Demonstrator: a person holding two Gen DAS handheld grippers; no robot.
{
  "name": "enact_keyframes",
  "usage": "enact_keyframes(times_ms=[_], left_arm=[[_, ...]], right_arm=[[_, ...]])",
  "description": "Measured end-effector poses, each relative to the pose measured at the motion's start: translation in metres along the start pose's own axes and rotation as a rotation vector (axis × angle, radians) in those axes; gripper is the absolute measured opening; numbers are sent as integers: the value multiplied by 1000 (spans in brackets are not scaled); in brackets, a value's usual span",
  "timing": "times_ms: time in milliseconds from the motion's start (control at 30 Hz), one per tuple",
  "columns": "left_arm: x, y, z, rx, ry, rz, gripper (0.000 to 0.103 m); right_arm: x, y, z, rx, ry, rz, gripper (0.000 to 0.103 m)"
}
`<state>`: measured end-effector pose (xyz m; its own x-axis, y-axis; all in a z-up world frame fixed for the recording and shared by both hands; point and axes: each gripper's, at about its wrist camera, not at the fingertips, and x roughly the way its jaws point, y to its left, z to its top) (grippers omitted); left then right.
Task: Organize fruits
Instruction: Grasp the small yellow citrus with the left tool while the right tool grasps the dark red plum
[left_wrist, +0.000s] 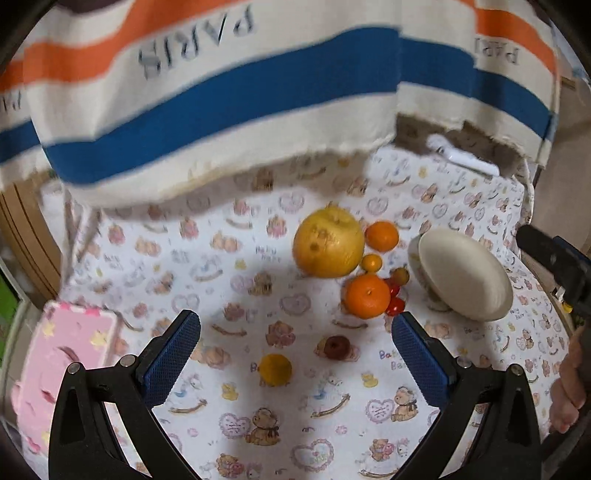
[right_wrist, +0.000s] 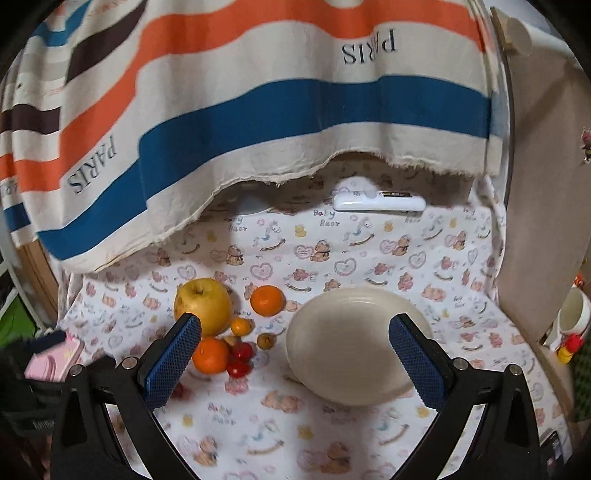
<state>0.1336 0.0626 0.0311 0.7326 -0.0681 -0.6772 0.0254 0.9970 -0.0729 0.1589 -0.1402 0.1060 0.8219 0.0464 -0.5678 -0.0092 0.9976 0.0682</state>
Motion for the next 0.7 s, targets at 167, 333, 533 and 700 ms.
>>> enact_keyframes(times_ms=[167, 333, 533, 700], left_arm=[[35, 14, -10, -29, 158, -44, 83], [51, 29, -16, -87, 223, -43, 77], [62, 32, -21, -106, 280, -80, 58], [65, 27, -22, -80, 288, -72, 49]], right_arm=[[32, 21, -13, -20, 75, 87, 102], [50, 30, -29, -51, 136, 113, 102], [59, 33, -39, -74, 169, 117, 102], [65, 33, -41, -76, 193, 134, 101]])
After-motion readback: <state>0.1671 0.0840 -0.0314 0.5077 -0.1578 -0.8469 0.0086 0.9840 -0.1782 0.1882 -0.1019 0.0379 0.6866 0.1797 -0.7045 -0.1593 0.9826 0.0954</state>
